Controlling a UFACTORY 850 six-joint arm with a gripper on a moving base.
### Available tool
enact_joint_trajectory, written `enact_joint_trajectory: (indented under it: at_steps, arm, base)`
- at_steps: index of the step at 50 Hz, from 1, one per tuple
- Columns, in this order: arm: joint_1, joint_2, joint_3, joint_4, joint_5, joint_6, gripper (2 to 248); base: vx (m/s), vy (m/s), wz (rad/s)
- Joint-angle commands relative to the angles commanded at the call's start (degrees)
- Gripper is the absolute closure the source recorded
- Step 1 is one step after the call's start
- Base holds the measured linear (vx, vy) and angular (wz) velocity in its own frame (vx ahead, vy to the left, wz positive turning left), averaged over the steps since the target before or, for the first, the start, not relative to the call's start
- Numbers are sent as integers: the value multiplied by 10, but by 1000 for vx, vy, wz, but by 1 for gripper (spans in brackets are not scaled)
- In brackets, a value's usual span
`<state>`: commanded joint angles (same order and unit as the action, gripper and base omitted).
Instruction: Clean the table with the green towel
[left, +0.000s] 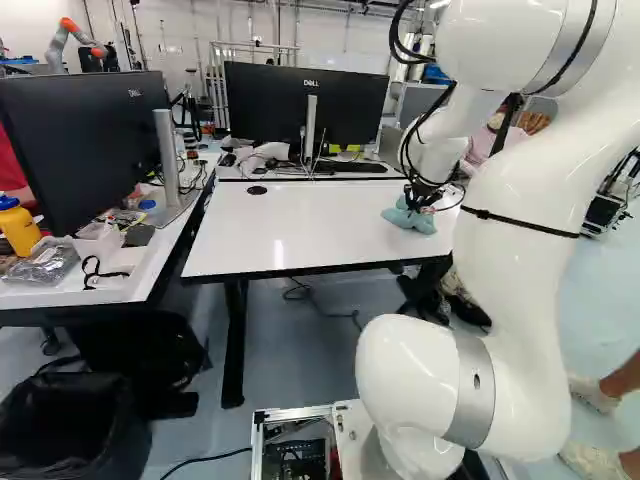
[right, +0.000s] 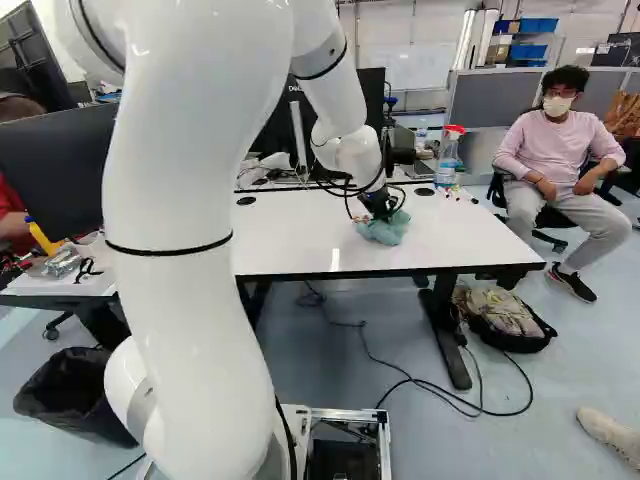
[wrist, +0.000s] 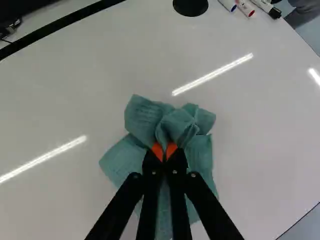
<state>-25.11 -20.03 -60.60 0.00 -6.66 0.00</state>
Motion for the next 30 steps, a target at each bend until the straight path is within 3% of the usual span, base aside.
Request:
enact_joint_trajectory:
  at_steps: [14, 30]
  arm:
    - [-1, -34, -43, 0, 0, 0, 221]
    - [-22, -55, -70, 0, 0, 0, 221]
  base:
    - [0, 0, 0]
    - [0, 0, 0]
